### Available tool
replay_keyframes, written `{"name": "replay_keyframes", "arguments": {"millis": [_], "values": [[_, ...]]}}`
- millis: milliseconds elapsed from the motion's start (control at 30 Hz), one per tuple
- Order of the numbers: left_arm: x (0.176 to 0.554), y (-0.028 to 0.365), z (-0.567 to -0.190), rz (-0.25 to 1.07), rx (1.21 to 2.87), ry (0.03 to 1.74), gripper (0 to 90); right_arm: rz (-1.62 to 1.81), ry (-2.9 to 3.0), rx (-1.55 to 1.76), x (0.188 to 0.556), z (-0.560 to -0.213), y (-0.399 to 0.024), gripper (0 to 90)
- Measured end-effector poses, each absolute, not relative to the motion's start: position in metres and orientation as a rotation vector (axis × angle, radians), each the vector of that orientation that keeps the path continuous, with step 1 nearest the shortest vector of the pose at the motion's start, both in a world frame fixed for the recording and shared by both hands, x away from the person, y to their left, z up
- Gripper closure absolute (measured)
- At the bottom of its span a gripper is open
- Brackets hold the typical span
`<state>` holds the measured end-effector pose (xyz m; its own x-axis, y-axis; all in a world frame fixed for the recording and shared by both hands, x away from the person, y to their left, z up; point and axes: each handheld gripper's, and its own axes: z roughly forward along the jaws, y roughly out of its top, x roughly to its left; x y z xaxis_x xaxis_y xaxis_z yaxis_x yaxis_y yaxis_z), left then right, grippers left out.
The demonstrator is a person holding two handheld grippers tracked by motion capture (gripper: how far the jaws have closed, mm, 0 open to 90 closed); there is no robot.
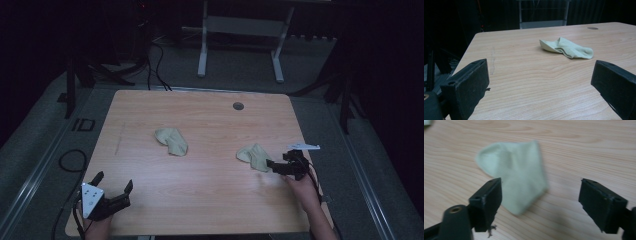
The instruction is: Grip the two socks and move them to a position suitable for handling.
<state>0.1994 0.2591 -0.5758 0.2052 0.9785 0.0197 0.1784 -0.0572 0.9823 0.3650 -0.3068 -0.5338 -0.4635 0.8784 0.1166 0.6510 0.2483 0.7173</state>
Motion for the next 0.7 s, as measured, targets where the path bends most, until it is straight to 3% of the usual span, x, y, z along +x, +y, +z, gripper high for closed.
{"name": "replay_keyframes", "arguments": {"millis": [267,367,700], "values": [[0.199,0.258,-0.576,0.987,1.462,1.16,1.5,0.977,2.266,1.33,0.381,-0.537,-0.269,33.6],[0.198,0.255,-0.574,1.04,1.477,1.147,1.5,0.967,2.274,1.329,0.387,-0.537,-0.259,34.5],[0.199,0.255,-0.575,1.002,1.466,1.151,1.5,0.871,2.312,1.326,0.405,-0.551,-0.237,34.8]]}}
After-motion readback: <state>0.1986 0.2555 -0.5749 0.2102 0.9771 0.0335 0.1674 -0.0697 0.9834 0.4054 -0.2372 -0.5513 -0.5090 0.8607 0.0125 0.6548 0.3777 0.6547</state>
